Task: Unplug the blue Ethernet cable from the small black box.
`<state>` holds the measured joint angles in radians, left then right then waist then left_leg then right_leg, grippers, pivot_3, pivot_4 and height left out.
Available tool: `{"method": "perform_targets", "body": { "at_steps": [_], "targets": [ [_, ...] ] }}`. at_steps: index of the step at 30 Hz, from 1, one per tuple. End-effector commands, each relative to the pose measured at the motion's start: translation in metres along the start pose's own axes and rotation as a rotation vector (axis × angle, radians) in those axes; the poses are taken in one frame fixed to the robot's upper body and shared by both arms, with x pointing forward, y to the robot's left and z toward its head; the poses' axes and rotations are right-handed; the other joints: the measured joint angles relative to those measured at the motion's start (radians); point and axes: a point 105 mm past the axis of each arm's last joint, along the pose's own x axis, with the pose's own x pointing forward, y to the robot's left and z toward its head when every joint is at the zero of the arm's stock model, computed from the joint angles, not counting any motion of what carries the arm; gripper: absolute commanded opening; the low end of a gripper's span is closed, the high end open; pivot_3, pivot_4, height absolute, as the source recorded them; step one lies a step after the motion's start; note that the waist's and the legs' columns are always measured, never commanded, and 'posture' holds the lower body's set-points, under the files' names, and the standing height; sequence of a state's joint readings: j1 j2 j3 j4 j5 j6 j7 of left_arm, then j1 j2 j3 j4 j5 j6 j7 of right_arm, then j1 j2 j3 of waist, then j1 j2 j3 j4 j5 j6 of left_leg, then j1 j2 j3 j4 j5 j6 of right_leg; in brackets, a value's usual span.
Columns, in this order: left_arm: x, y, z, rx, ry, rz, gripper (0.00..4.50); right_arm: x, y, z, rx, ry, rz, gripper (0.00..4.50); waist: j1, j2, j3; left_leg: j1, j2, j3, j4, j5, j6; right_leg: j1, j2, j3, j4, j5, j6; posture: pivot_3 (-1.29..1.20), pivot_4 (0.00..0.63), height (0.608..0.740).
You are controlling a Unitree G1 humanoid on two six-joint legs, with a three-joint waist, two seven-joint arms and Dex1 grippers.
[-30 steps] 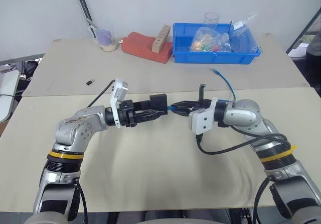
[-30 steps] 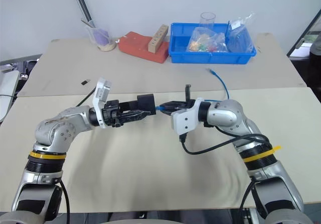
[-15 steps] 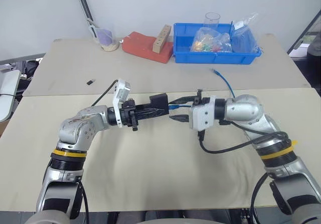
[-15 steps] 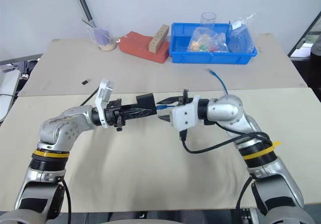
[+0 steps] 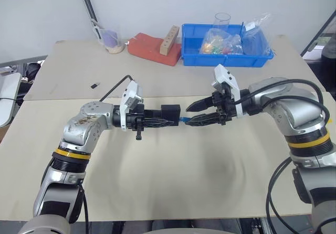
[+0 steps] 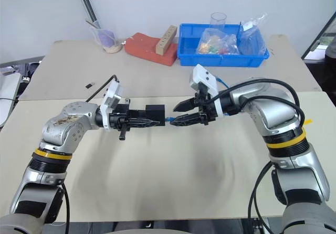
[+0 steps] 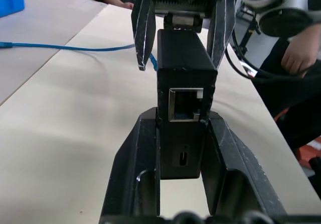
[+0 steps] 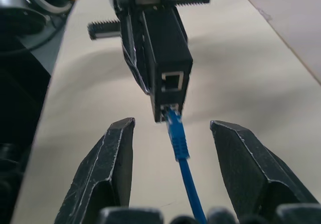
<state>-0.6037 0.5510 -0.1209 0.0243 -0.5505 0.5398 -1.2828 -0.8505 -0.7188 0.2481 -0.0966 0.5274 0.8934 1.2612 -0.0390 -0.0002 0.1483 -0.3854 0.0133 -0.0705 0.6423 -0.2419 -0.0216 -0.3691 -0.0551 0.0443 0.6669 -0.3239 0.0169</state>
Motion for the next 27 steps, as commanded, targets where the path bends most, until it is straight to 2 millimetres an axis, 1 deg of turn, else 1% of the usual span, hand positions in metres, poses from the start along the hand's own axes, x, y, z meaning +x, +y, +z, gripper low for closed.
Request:
{"method": "perform_targets", "body": {
  "at_steps": [1,11,18,19,20,24,26,27],
  "targets": [
    [0.001,-0.001,0.011,0.055,-0.011,-0.020,0.57,-0.002,0.004,0.011,-0.010,-0.026,0.021,2.70,0.000,0.000,0.000,0.000,0.000,0.000,0.000,0.000,0.000,0.000,0.000,0.000,0.000,0.000,0.000,0.00,0.150,0.740],
    [0.003,-0.003,0.013,0.073,-0.002,-0.037,0.57,0.009,0.003,0.006,0.004,-0.030,0.019,2.70,-0.001,0.000,0.000,0.000,0.000,0.000,0.000,0.000,0.000,0.000,0.000,0.000,0.000,0.000,0.000,0.00,0.150,0.740],
    [0.004,-0.003,0.012,0.078,0.007,-0.046,0.57,0.009,-0.001,0.006,0.009,-0.028,0.021,2.70,-0.001,0.000,0.000,0.000,0.000,0.000,0.000,0.000,0.000,0.000,0.000,0.000,0.000,0.000,0.000,0.00,0.150,0.740],
    [0.004,-0.003,0.012,0.078,0.007,-0.046,0.57,0.009,-0.001,0.005,0.012,-0.028,0.022,2.17,-0.001,0.000,0.000,0.000,0.000,0.000,0.000,0.000,0.000,0.000,0.000,0.000,0.000,0.000,0.000,0.00,0.150,0.740],
    [0.005,-0.003,0.013,0.076,0.001,-0.047,0.57,0.009,0.000,0.004,0.011,-0.022,0.031,1.94,-0.001,0.000,0.000,0.000,0.000,0.000,0.000,0.000,0.000,0.000,0.000,0.000,0.000,0.000,0.000,0.00,0.150,0.740],
    [0.005,-0.003,0.014,0.076,-0.003,-0.053,0.57,0.009,0.005,-0.001,0.004,0.002,0.059,0.56,-0.001,0.000,0.000,0.000,0.000,0.000,0.000,0.000,0.000,0.000,0.000,0.000,0.000,0.000,0.000,0.00,0.150,0.740],
    [0.006,-0.004,0.014,0.077,-0.003,-0.055,0.57,0.009,0.006,-0.003,-0.001,0.011,0.066,0.01,-0.001,0.000,0.000,0.000,0.000,0.000,0.000,0.000,0.000,0.000,0.000,0.000,0.000,0.000,0.000,0.00,0.150,0.740],
    [0.006,-0.004,0.015,0.077,-0.003,-0.056,0.57,0.009,0.006,-0.005,-0.011,0.022,0.069,0.01,-0.001,0.000,0.000,0.000,0.000,0.000,0.000,0.000,0.000,0.000,0.000,0.000,0.000,0.000,0.000,0.00,0.150,0.740]
  ]
}}
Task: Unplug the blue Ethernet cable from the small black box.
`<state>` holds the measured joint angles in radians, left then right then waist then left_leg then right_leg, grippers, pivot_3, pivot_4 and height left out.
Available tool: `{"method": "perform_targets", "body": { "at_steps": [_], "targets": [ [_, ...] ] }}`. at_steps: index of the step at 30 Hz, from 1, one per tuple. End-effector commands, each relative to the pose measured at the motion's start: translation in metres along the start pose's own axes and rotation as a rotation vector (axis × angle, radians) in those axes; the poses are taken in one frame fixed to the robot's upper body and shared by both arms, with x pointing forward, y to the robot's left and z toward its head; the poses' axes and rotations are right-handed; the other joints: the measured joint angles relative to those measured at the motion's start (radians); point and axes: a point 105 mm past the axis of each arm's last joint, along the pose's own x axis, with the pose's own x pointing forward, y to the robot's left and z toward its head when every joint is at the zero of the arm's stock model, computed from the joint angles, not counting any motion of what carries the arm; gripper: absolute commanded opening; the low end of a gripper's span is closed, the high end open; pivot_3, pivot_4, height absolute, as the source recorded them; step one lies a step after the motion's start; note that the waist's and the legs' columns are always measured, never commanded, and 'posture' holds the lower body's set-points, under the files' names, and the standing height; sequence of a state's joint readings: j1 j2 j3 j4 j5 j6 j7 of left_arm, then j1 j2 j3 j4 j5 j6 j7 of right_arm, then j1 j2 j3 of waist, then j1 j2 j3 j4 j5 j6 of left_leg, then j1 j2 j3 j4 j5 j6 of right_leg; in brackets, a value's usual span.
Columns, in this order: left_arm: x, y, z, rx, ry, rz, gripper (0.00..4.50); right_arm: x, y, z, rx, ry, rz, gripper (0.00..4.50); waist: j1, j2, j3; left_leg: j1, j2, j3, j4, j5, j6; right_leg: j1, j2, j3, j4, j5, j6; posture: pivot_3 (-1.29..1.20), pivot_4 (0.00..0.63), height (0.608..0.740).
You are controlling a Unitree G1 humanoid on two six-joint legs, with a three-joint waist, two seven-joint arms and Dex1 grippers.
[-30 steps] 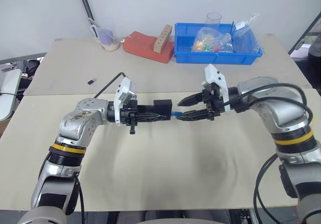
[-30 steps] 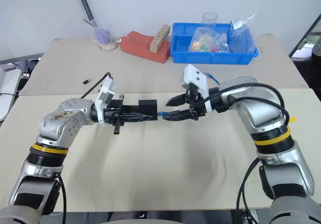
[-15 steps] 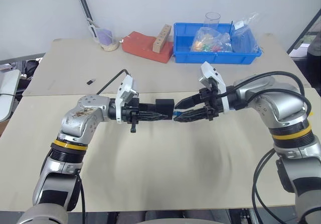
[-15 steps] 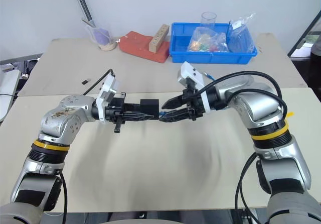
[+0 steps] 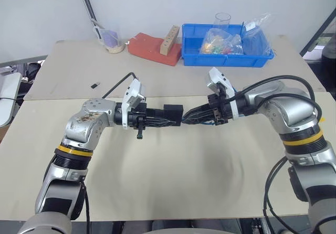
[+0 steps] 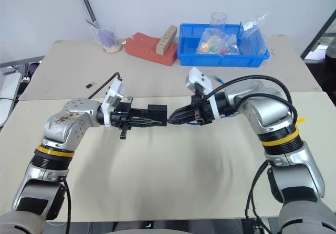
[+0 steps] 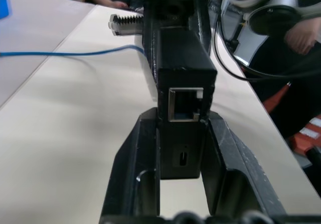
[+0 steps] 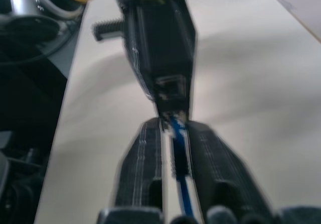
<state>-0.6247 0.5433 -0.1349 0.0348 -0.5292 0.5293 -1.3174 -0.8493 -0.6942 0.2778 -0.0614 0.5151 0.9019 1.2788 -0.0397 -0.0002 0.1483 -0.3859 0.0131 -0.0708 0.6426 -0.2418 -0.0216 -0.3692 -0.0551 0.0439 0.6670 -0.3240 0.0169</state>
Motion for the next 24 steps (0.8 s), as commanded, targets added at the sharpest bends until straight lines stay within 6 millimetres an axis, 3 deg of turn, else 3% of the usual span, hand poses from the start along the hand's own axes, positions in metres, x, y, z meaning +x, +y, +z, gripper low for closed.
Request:
{"method": "perform_targets", "body": {
  "at_steps": [1,13,24],
  "targets": [
    [0.002,-0.002,0.013,0.058,-0.018,-0.019,0.57,0.001,0.007,0.002,-0.065,0.018,0.036,0.01,0.000,0.000,0.000,0.000,0.000,0.000,0.000,0.000,0.000,0.000,0.000,0.000,0.000,0.000,0.000,0.00,0.150,0.740],
    [0.002,-0.003,0.012,0.061,-0.010,-0.026,0.57,0.000,0.004,-0.002,-0.100,0.043,0.028,0.01,0.000,0.000,0.000,0.000,0.000,0.000,0.000,0.000,0.000,0.000,0.000,0.000,0.000,0.000,0.000,0.00,0.150,0.740],
    [-0.003,-0.001,0.010,0.062,0.005,-0.016,0.57,-0.021,0.005,-0.032,-0.063,0.134,0.002,0.01,0.002,0.000,0.000,0.000,0.000,0.000,0.000,0.000,0.000,0.000,0.000,0.000,0.000,0.000,0.000,0.00,0.150,0.740]
  ]
}}
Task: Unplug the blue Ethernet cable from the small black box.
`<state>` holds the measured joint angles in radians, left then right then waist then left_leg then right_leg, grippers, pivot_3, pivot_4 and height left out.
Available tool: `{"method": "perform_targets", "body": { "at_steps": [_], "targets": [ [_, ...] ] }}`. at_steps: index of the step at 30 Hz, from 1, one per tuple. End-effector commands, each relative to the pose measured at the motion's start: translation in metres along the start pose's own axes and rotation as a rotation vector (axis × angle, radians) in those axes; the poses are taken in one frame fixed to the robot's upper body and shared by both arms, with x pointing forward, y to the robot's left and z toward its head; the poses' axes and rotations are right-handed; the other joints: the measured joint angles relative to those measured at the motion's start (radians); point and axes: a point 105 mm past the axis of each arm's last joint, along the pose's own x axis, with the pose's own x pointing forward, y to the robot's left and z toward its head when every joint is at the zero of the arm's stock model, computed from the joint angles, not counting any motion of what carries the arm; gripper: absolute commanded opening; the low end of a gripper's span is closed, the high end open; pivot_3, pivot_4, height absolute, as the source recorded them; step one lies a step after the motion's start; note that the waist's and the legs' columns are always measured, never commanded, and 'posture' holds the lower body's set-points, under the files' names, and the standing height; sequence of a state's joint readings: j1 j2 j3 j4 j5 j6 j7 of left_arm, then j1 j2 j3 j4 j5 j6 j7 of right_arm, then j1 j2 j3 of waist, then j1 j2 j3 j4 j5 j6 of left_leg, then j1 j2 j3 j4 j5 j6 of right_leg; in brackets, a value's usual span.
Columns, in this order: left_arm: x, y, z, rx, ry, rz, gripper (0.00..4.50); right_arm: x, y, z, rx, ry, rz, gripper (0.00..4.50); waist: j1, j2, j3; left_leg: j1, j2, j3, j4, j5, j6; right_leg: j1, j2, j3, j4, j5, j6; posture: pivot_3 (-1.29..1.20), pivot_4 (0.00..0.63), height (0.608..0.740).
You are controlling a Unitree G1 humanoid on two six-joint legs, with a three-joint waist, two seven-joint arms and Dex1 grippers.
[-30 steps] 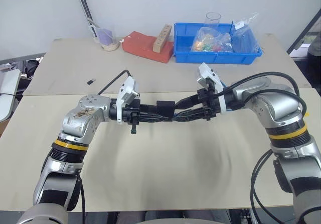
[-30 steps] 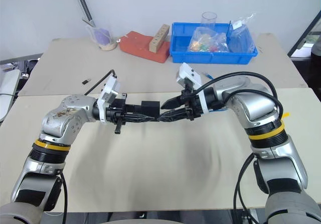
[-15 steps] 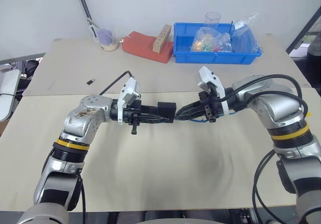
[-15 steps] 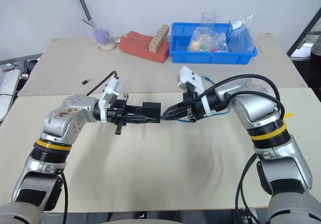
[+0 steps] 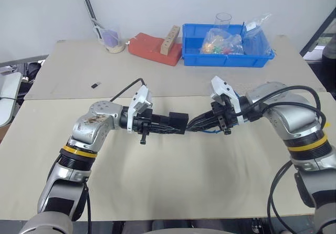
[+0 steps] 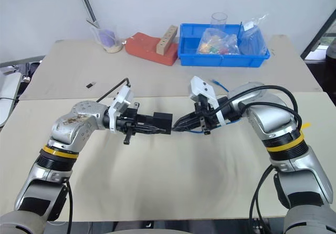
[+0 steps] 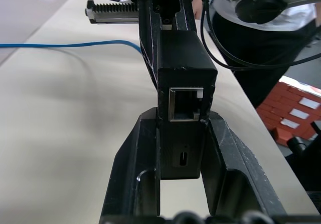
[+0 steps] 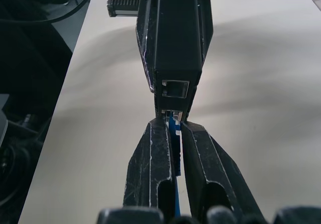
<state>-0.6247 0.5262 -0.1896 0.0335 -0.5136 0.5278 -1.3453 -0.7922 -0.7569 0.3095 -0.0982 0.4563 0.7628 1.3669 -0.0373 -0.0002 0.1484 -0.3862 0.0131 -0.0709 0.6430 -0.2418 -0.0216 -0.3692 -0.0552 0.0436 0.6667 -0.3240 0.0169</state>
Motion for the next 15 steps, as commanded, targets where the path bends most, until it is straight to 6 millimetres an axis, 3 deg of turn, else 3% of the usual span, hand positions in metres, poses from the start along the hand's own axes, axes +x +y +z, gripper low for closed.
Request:
{"method": "perform_targets", "body": {
  "at_steps": [1,9,11,13,15],
  "targets": [
    [-0.016,0.005,0.018,0.078,-0.023,0.055,0.57,-0.015,-0.001,-0.017,0.045,0.063,-0.035,0.01,-0.001,0.000,0.000,0.000,0.000,0.000,0.000,0.000,0.000,0.000,0.000,0.000,0.000,0.000,0.000,0.00,0.150,0.740],
    [-0.014,0.006,0.018,0.084,-0.021,0.047,0.57,-0.011,-0.003,-0.008,0.042,0.031,-0.042,0.01,-0.002,0.000,0.000,0.000,0.000,0.000,0.000,0.000,0.000,0.000,0.000,0.000,0.000,0.000,0.000,0.00,0.150,0.740],
    [-0.013,0.006,0.019,0.086,-0.021,0.045,0.57,-0.008,-0.003,-0.003,0.038,0.014,-0.043,1.00,-0.002,0.000,0.000,0.000,0.000,0.000,0.000,0.000,0.000,0.000,0.000,0.000,0.000,0.000,0.000,0.00,0.150,0.740],
    [-0.013,0.005,0.018,0.088,-0.018,0.042,0.57,-0.006,-0.003,0.003,0.039,-0.008,-0.042,1.64,-0.002,0.000,0.000,0.000,0.000,0.000,0.000,0.000,0.000,0.000,0.000,0.000,0.000,0.000,0.000,0.00,0.150,0.740],
    [-0.013,0.005,0.017,0.090,-0.014,0.040,0.57,-0.005,-0.003,0.008,0.044,-0.022,-0.039,1.64,-0.002,0.000,0.000,0.000,0.000,0.000,0.000,0.000,0.000,0.000,0.000,0.000,0.000,0.000,0.000,0.00,0.150,0.740]
  ]
}}
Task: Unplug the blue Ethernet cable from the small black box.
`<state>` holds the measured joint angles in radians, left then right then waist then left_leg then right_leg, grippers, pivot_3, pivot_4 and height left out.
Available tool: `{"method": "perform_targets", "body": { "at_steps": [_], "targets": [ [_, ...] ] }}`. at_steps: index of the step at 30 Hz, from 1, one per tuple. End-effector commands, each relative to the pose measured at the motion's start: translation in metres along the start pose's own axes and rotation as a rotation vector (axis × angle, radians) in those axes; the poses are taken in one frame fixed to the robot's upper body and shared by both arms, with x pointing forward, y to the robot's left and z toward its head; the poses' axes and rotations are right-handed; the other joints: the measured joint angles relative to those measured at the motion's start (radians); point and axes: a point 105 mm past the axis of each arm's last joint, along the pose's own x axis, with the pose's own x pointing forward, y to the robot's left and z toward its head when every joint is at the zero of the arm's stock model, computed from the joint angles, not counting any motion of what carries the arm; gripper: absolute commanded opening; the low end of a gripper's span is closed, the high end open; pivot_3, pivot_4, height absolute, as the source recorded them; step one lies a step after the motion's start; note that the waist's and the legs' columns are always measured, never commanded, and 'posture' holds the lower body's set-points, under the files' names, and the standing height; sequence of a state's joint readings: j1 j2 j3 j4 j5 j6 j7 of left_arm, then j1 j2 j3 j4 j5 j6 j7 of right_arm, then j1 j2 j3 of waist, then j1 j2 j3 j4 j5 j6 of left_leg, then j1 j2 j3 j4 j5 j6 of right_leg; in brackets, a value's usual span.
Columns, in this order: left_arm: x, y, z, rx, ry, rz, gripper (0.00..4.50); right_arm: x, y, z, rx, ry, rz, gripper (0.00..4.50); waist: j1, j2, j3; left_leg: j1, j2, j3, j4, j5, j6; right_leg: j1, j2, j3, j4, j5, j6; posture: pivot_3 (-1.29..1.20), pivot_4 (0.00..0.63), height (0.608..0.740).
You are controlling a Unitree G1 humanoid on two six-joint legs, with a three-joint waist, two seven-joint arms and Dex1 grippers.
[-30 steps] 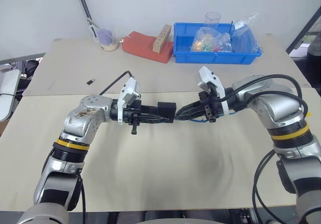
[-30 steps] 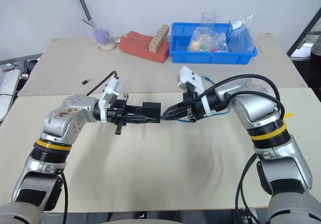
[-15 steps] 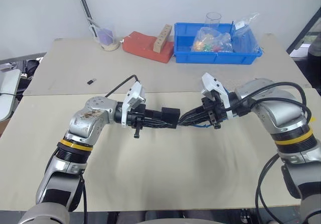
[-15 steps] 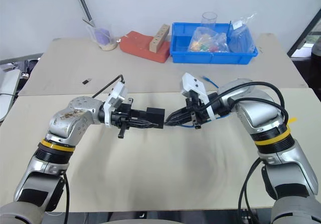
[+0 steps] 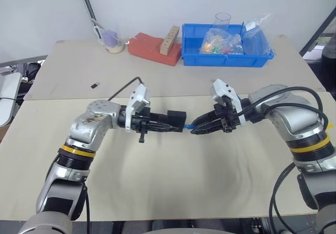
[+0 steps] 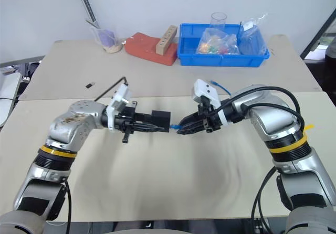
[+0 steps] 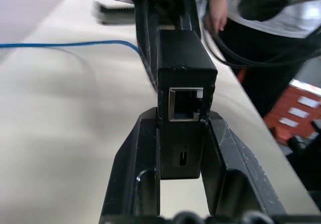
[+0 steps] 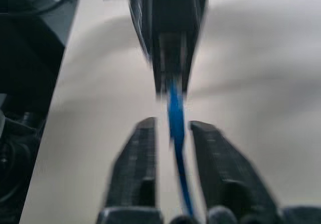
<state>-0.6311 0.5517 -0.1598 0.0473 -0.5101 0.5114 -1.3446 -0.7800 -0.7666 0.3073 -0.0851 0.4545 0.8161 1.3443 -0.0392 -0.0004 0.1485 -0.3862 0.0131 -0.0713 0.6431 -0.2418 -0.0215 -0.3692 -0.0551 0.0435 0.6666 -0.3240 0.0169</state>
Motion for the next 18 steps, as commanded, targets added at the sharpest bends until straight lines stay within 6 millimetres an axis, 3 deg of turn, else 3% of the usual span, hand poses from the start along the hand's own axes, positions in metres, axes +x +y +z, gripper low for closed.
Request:
{"method": "perform_targets", "body": {
  "at_steps": [1,13,18],
  "targets": [
    [-0.001,0.000,0.013,0.067,-0.018,-0.004,0.57,-0.003,0.003,0.019,-0.031,-0.045,-0.002,1.64,0.000,0.000,0.000,0.000,0.000,0.000,0.000,0.000,0.000,0.000,0.000,0.000,0.000,0.000,0.000,0.00,0.150,0.740],
    [0.000,0.001,0.014,0.073,-0.017,-0.011,0.57,0.006,0.003,0.036,-0.025,-0.094,0.012,1.64,0.000,0.000,0.000,0.000,0.000,0.000,0.000,0.000,0.000,0.000,0.000,0.000,0.000,0.000,0.000,0.00,0.150,0.740],
    [0.001,0.000,0.015,0.076,-0.019,-0.012,0.57,0.010,0.002,0.034,-0.038,-0.078,0.020,1.64,0.000,0.000,0.000,0.000,0.000,0.000,0.000,0.000,0.000,0.000,0.000,0.000,0.000,0.000,0.000,0.00,0.150,0.740]
  ]
}}
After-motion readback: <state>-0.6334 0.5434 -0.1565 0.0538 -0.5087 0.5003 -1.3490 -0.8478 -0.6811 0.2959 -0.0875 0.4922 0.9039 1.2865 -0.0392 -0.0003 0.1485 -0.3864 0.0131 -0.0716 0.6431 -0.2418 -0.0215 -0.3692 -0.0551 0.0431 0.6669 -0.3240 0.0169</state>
